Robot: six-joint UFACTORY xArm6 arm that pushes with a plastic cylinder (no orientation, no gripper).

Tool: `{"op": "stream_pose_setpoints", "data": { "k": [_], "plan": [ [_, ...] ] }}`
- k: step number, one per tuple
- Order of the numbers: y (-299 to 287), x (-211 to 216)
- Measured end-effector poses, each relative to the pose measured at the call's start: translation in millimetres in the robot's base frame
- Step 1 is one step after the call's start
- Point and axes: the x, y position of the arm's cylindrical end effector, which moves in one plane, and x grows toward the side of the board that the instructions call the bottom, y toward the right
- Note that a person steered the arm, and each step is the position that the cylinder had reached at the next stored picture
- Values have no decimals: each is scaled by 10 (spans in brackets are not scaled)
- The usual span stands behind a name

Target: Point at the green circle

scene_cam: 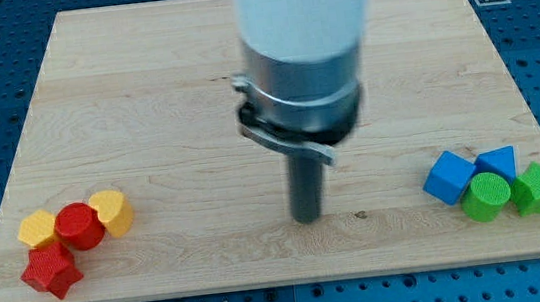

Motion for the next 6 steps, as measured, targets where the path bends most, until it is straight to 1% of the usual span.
{"op": "stream_pose_setpoints", "data": {
  "k": [1,2,3,4,6],
  "plan": [
    [313,177],
    [314,177],
    [704,189],
    [1289,199],
    [1405,231]
  ]
}}
